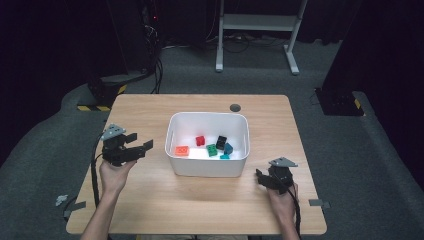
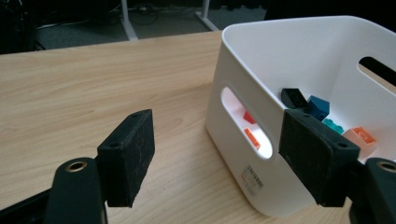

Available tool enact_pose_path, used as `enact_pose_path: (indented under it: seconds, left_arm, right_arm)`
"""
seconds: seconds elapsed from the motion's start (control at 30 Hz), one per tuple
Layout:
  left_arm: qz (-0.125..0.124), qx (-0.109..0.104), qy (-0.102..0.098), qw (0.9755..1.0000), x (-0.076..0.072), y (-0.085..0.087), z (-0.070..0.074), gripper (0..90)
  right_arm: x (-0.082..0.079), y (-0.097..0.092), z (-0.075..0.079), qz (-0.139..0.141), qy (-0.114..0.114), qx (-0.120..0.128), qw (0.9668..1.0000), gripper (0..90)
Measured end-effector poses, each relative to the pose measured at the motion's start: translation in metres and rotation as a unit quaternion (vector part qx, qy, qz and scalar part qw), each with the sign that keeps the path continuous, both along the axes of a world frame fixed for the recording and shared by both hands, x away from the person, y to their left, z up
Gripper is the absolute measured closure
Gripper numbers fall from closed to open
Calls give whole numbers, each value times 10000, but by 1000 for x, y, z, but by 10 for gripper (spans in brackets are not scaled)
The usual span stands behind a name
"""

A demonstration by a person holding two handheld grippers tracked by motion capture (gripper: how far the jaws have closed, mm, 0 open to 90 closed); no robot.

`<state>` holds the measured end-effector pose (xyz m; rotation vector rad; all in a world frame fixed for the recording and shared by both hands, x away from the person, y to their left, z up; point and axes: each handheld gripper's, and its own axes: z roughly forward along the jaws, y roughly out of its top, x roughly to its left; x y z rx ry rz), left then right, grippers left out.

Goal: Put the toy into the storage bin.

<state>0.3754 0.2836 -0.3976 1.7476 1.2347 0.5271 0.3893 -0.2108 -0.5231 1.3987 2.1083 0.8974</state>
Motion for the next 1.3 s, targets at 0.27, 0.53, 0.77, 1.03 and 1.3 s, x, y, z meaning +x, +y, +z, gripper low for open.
enact_pose_path:
  seconds: [0.27,0.53,0.77,1.03,1.3]
  left_arm:
    - [149,340,113,9992,-6,1,-18,269]
    - [175,554,492,9971,-6,-3,-46,285]
    - [249,724,700,9946,-5,-5,-70,285]
    - [421,937,978,9899,2,-7,-107,285]
    - [689,1041,784,9891,5,-7,-123,291]
  right_arm:
    - [0,0,0,0,-1,0,10000,326]
    - [0,0,0,1,-1,-2,10000,326]
    - [0,0,0,1,-2,-3,10000,326]
    - [0,0,0,0,-1,-2,10000,326]
    - [0,0,0,0,-1,-1,10000,326]
